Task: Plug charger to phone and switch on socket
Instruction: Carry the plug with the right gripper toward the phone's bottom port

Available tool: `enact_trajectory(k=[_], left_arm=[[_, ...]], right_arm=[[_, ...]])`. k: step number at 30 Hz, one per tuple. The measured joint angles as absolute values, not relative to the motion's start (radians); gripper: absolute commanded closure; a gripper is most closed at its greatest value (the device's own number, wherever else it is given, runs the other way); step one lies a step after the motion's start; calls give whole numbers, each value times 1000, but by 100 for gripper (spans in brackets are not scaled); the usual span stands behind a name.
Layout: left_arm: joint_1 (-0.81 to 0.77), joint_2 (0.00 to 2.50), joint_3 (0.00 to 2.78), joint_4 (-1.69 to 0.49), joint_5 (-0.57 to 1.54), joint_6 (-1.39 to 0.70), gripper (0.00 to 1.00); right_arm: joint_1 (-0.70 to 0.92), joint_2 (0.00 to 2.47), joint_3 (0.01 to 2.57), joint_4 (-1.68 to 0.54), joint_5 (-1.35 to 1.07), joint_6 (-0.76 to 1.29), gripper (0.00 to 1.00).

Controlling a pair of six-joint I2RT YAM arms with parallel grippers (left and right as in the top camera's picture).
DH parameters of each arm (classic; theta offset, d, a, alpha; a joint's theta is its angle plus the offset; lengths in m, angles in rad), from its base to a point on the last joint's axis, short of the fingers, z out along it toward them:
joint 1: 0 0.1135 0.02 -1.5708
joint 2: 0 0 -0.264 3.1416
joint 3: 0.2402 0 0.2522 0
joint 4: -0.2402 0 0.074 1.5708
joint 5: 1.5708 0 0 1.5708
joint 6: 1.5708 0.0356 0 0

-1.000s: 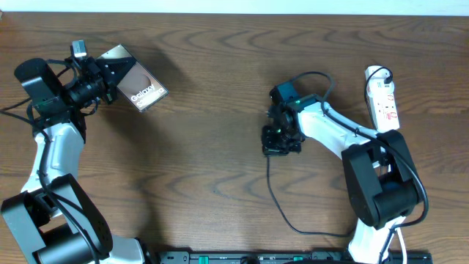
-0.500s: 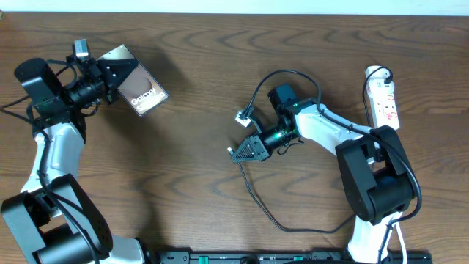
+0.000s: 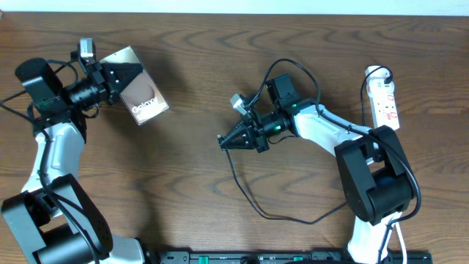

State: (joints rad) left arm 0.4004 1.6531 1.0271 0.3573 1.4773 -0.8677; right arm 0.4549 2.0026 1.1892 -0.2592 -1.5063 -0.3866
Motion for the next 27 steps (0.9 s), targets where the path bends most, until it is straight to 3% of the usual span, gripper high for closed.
enact_trajectory(k=[14,27], left_arm=[[280,1653,1027,393,1473,-813,93],[265,1653,1027,413,1459,-810,93]], right_arm=[[573,2003,1188,245,-1534,2,99],[573,2003,1188,362,-1473,186,99]])
